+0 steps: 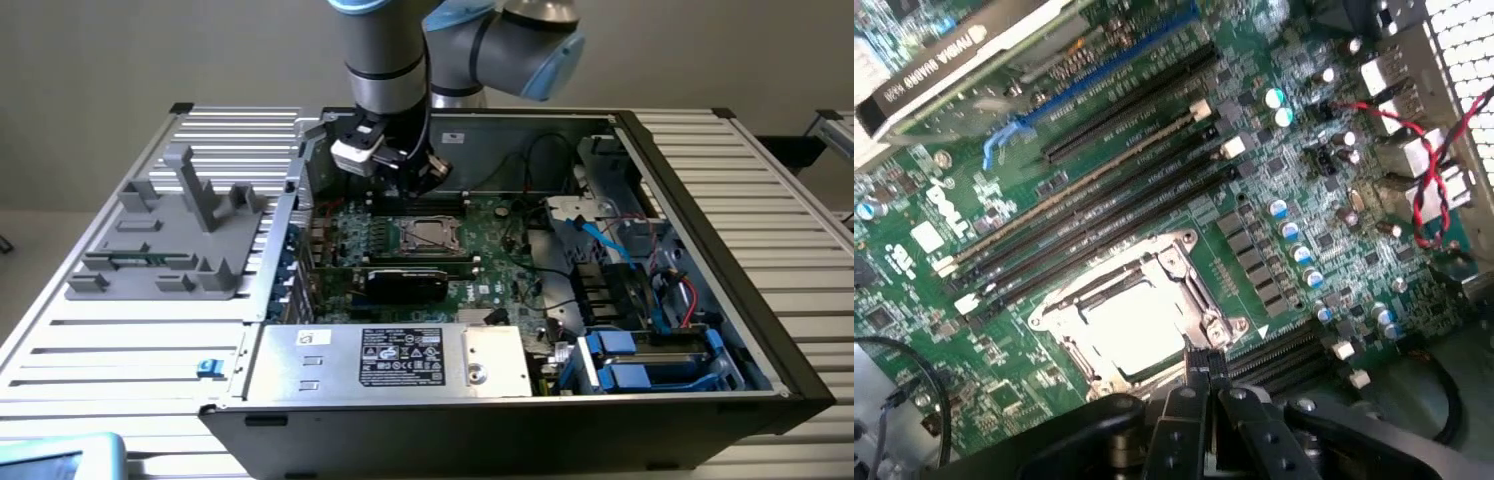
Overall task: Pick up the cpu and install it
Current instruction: 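Install the first cpu locking lever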
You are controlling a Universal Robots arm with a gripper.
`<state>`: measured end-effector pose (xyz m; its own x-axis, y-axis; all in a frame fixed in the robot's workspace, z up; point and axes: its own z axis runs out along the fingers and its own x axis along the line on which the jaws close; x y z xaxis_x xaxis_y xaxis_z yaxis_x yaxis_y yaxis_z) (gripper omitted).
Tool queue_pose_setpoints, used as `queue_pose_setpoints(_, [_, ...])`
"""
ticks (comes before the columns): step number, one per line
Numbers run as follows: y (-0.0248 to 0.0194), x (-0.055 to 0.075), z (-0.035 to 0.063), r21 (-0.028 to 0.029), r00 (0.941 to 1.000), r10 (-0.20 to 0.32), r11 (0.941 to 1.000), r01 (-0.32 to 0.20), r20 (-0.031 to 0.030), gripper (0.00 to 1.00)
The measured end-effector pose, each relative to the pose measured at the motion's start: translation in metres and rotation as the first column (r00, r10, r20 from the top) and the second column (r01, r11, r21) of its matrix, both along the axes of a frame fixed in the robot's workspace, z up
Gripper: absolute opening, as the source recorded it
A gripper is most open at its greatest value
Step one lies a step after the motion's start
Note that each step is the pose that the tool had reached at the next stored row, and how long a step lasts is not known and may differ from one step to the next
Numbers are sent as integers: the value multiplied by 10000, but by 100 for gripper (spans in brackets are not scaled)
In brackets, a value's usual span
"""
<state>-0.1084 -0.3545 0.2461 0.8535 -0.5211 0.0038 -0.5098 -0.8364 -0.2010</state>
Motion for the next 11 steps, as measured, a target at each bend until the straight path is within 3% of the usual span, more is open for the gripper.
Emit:
queue_pose_setpoints(2, [0,23,23,-126,10000,0,9999,-1,-56,11])
queue_pose_setpoints(4, [1,35,41,-228,9999,-2,9997,-2,-161,11])
queue_pose_setpoints(6, [2,41,46,-295,9993,-3,9996,-8,-385,11])
queue_pose_setpoints(7, [3,42,47,-330,9985,-5,9995,-13,-545,11])
queue_pose_setpoints(9, [8,46,52,-379,9968,-9,9993,-21,-799,11])
queue_pose_setpoints(11, [11,53,69,-435,9955,-14,9990,-28,-951,11])
